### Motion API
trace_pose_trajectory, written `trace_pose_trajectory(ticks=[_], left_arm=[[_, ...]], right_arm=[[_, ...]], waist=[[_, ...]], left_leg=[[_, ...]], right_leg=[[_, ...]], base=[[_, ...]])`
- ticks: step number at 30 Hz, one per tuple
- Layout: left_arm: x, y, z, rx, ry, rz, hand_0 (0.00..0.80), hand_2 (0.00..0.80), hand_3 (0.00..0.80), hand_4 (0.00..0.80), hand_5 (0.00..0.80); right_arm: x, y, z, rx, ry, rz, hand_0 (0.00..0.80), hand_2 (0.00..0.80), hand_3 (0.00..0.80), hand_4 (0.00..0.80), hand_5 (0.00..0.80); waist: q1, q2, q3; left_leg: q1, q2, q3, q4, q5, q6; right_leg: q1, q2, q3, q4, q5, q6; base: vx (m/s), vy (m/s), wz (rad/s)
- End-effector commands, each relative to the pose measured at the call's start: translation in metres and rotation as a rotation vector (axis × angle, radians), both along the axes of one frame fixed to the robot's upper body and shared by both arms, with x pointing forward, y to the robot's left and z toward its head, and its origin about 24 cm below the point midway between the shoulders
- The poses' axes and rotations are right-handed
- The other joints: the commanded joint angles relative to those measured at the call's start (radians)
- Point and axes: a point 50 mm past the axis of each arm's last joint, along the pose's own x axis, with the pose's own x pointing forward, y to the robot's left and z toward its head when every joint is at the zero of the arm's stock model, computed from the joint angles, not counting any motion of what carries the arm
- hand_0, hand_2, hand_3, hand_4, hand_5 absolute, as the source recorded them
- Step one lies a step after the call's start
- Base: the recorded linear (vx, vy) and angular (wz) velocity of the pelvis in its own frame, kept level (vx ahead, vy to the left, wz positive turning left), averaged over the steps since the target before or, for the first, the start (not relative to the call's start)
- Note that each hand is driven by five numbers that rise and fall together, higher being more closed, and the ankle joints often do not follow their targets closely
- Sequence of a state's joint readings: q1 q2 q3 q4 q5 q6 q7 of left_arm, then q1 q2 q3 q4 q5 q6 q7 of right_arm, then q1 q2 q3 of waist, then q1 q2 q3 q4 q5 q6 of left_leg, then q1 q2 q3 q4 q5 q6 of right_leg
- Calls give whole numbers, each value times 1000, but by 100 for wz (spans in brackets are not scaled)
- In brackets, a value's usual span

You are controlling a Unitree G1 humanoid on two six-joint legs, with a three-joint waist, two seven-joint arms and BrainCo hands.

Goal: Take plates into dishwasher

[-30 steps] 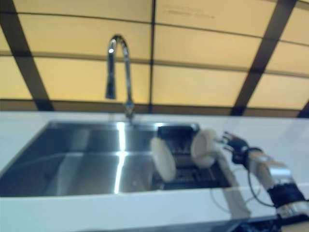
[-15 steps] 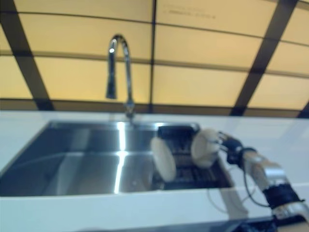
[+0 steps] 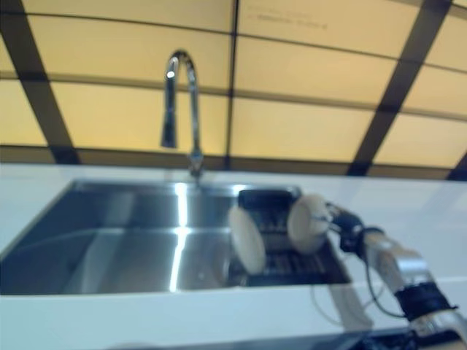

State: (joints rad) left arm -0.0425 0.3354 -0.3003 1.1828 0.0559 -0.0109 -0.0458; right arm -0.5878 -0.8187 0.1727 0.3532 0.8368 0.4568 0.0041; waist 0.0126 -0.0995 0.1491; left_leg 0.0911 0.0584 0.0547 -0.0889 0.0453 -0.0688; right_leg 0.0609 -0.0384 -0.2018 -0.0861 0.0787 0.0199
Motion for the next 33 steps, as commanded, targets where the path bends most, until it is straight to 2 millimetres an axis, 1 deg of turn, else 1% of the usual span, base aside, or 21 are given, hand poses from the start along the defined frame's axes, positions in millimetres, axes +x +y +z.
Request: trace_pose_trajectory(ticks=[1, 6, 13, 16, 22, 28, 33], left_arm=[[12, 12, 7, 53, -26, -30, 0, 0, 0, 0, 0], [11, 11, 6, 48, -27, -32, 0, 0, 0, 0, 0], [11, 10, 6, 47, -26, -37, 0, 0, 0, 0, 0], [10, 10, 6, 47, -25, -35, 0, 0, 0, 0, 0], [11, 9, 6, 42, -28, -32, 0, 0, 0, 0, 0], [10, 7, 5, 38, -27, -33, 0, 0, 0, 0, 0], [10, 6, 4, 37, -25, -32, 0, 0, 0, 0, 0]], right_arm=[[6, 16, 16, 26, -98, 47, 0, 0, 0, 0, 0], [6, 16, 13, 27, -98, 41, 0, 0, 0, 0, 0], [7, 15, 16, 13, -113, 25, 0, 0, 0, 0, 0], [8, 11, 21, -11, -151, -10, 0, 0, 0, 0, 0], [9, 0, 41, -28, -242, -123, 0, 0, 0, 0, 0], [8, -6, 46, -29, -274, -192, 0, 0, 0, 0, 0], [7, -8, 45, -26, -273, -218, 0, 0, 0, 0, 0]], waist=[[-1, -18, -11], [1, -14, -10], [3, -13, -10], [2, -12, -10], [0, -7, -8], [-1, -5, -6], [-1, -4, -6]], left_leg=[[-5, -48, 70, 2, -62, 46], [-5, -49, 69, 2, -62, 46], [-7, -49, 73, 2, -63, 45], [-6, -50, 76, 2, -63, 46], [-5, -51, 79, 2, -66, 47], [-4, -53, 79, 2, -67, 50], [-2, -53, 78, 2, -69, 51]], right_leg=[[21, -8, 36, 11, -41, 72], [22, -9, 36, 9, -40, 72], [18, -9, 36, 2, -35, 74], [17, -9, 37, 1, -33, 75], [14, -9, 41, 3, -31, 77], [12, -9, 46, 4, -31, 78], [13, -9, 46, 3, -30, 78]], base=[[0, 0, 0], [0, 0, 0], [0, 0, 0], [0, 0, 0], [0, 0, 0], [0, 0, 0], [0, 0, 0]])
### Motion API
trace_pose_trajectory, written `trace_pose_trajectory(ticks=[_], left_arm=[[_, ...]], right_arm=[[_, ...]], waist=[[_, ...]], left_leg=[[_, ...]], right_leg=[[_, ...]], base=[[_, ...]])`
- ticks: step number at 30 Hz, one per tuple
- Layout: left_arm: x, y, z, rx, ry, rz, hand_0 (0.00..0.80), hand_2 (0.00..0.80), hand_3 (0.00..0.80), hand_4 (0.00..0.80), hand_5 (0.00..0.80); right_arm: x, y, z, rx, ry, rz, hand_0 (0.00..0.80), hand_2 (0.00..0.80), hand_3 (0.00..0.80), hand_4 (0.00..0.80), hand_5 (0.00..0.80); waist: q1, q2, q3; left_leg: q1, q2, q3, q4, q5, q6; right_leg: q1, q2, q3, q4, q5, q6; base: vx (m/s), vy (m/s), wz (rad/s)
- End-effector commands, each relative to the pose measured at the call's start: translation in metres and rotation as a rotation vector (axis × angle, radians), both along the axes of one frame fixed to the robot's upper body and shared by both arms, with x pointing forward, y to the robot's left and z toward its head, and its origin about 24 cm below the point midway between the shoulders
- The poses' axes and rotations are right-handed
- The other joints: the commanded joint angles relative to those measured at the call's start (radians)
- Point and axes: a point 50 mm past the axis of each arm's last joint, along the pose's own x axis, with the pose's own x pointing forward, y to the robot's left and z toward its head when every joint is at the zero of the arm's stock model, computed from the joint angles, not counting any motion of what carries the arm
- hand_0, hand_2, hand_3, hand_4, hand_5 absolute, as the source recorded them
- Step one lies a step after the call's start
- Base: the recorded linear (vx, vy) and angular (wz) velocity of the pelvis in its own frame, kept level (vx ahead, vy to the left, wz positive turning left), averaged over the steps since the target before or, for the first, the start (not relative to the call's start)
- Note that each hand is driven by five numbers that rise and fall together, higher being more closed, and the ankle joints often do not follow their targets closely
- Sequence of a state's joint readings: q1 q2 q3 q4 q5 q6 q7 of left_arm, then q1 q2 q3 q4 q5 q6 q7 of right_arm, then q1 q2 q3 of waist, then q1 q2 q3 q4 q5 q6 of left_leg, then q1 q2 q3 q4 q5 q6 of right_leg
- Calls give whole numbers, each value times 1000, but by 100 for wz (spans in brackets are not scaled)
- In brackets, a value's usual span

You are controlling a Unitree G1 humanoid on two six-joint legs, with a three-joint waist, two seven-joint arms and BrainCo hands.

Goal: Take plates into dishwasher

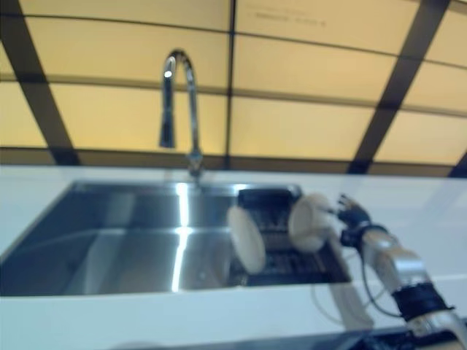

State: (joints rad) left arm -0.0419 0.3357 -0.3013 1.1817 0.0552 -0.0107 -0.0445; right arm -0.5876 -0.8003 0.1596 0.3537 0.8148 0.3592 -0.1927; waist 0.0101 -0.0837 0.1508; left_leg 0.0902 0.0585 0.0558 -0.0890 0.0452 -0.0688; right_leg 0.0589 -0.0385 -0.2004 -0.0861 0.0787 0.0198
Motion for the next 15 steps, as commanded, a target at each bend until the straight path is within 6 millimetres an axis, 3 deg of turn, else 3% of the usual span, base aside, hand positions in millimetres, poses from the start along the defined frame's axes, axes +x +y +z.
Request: trace_pose_trajectory(ticks=[1, 8, 15], left_arm=[[11, 5, 4, 36, -24, -33, 0, 0, 0, 0, 0], [12, 6, 5, 38, -25, -33, 0, 0, 0, 0, 0], [14, 7, 6, 42, -27, -35, 0, 0, 0, 0, 0]], right_arm=[[5, -1, 36, -2, -166, -22, 0, 0, 0, 0, 0], [5, -2, 30, 6, -134, -5, 0, 0, 0, 0, 0], [6, 4, 11, 105, -19, 74, 0, 0, 0, 0, 0]], waist=[[1, -20, -7], [3, -21, -4], [6, -27, -5]], left_leg=[[-2, -53, 78, 2, -69, 51], [-5, -53, 77, 2, -67, 52], [-4, -53, 74, 2, -68, 52]], right_leg=[[15, -9, 44, 3, -30, 78], [12, -9, 43, 4, -30, 77], [14, -8, 36, 4, -32, 74]], base=[[0, 0, 0], [0, 0, 0], [0, 0, 0]])
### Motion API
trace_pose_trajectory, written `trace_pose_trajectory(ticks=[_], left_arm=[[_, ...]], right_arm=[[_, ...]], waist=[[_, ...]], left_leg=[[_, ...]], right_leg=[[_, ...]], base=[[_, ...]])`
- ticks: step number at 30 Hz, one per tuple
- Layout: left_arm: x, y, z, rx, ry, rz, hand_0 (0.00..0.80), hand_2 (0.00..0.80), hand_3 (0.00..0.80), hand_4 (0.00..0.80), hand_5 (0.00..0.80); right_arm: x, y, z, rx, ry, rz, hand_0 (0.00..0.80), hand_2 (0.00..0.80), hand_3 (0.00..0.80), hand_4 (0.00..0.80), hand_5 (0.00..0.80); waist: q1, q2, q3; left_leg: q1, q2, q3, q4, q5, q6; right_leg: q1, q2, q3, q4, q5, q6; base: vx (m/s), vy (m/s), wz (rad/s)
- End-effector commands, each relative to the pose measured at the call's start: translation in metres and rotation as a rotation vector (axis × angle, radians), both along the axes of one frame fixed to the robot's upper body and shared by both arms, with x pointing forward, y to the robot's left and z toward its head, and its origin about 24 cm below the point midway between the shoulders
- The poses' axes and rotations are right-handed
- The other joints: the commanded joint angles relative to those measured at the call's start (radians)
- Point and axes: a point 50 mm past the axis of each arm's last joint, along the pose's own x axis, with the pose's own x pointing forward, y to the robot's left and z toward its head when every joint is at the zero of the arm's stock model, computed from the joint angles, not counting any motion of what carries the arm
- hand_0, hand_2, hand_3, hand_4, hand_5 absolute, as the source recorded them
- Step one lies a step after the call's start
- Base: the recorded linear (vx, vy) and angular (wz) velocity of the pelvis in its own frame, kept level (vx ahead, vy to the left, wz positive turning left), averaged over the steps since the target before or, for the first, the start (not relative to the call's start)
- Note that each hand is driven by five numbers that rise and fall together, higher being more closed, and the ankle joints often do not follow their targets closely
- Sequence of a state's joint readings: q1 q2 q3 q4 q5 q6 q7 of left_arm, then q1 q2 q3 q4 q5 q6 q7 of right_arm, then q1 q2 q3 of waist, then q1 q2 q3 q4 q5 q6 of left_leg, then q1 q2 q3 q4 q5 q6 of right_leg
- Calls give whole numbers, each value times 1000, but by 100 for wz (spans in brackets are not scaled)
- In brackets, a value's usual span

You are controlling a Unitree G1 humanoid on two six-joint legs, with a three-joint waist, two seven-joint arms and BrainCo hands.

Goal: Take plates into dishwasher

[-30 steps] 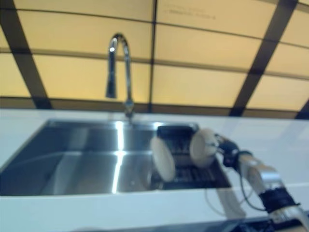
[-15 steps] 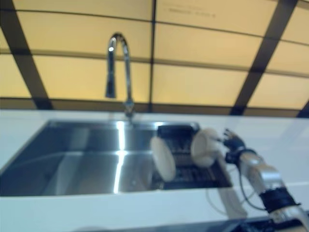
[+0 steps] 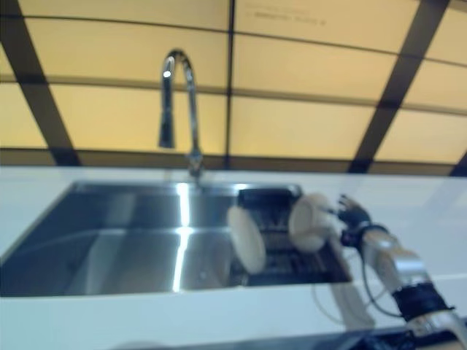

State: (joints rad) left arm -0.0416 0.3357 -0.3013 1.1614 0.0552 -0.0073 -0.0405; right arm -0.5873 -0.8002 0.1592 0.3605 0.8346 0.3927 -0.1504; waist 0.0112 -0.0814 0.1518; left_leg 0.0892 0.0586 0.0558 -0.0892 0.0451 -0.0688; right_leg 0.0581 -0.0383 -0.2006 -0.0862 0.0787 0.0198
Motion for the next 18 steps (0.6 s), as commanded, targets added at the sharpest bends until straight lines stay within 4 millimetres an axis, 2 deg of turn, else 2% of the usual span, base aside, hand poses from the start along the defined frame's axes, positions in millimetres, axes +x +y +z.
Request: trace_pose_trajectory(ticks=[1, 9, 18], left_arm=[[9, 10, 5, 44, -9, -31, 0, 0, 0, 0, 0], [8, 12, 5, 52, -8, -35, 0, 0, 0, 0, 0], [8, 11, 5, 50, -9, -37, 0, 0, 0, 0, 0]], right_arm=[[6, 3, 13, 94, -45, 39, 0, 0, 0, 0, 0], [8, 7, 2, 199, -5, 52, 0, 0, 0, 0, 0], [9, 4, 5, 211, -18, 29, 0, 0, 0, 0, 0]], waist=[[6, -31, -6], [12, -33, -2], [15, -31, -2]], left_leg=[[-3, -53, 75, 2, -67, 52], [-4, -54, 69, 2, -68, 53], [-7, -55, 66, 2, -67, 54]], right_leg=[[16, -8, 35, 4, -32, 74], [17, -7, 31, 5, -31, 72], [14, -8, 32, 7, -31, 73]], base=[[0, 0, 0], [0, 0, 0], [0, 0, 0]])
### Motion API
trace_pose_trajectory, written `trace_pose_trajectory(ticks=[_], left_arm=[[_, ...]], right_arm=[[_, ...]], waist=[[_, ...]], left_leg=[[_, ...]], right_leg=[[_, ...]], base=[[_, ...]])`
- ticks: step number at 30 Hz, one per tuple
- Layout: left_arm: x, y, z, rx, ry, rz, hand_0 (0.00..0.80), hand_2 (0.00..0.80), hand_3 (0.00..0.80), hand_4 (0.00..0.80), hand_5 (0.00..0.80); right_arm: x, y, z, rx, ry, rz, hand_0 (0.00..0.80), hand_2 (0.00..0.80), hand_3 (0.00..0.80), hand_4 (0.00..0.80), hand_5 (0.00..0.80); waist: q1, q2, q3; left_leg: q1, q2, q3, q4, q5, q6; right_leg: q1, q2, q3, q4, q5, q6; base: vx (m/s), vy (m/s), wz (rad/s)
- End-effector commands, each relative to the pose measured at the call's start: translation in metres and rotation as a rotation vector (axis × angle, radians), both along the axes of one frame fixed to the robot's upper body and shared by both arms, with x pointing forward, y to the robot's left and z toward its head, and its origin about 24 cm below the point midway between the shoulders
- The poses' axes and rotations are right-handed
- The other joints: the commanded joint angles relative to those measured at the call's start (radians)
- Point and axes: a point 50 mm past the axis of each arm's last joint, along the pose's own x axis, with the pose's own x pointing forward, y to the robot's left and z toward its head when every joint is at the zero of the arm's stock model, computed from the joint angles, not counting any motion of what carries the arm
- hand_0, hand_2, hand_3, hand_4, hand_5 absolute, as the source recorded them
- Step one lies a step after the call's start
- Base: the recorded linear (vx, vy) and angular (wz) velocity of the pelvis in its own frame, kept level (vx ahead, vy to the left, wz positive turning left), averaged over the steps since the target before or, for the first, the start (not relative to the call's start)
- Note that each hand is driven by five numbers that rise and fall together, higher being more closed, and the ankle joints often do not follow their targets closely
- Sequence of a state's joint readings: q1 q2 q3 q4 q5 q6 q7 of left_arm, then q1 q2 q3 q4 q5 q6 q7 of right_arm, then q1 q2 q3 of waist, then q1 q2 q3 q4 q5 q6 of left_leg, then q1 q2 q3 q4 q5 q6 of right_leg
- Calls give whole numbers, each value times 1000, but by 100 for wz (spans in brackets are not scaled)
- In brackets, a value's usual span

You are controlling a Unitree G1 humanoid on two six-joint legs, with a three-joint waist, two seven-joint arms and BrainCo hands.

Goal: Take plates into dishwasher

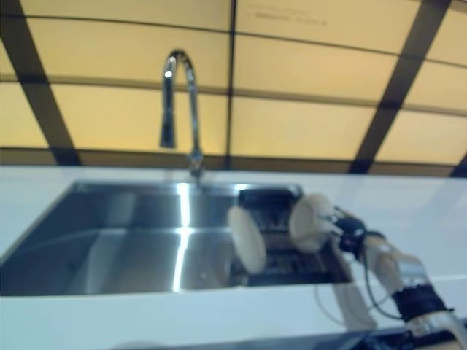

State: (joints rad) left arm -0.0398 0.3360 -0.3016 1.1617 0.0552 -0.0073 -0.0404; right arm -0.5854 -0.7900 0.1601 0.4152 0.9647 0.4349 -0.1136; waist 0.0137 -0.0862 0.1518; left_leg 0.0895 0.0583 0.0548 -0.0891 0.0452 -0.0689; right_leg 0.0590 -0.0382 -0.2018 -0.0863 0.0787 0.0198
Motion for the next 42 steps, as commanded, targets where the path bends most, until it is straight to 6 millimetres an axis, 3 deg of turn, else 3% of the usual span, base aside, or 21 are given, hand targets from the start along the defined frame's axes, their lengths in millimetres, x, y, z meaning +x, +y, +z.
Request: trace_pose_trajectory(ticks=[1, 28, 42], left_arm=[[9, 11, 5, 49, -11, -38, 0, 0, 0, 0, 0], [13, 11, 7, 48, -19, -50, 0, 0, 0, 0, 0], [20, 8, 9, 40, -27, -75, 0, 0, 0, 0, 0]], right_arm=[[9, 3, 21, 60, -96, -12, 0, 0, 0, 0, 0], [15, 11, 13, -14, -3, 29, 0, 0, 0, 0, 0], [21, 3, 10, -38, 67, -96, 0, 0, 0, 0, 0]], waist=[[13, -26, -2], [25, -30, 11], [38, -26, 22]], left_leg=[[-8, -55, 66, 2, -66, 54], [-9, -58, 58, 2, -64, 58], [-12, -59, 52, 9, -64, 61]], right_leg=[[13, -8, 33, 7, -31, 73], [13, -9, 27, 13, -31, 72], [10, -11, 27, 25, -33, 71]], base=[[0, 0, 0], [0, 0, 0], [0, 0, 0]])
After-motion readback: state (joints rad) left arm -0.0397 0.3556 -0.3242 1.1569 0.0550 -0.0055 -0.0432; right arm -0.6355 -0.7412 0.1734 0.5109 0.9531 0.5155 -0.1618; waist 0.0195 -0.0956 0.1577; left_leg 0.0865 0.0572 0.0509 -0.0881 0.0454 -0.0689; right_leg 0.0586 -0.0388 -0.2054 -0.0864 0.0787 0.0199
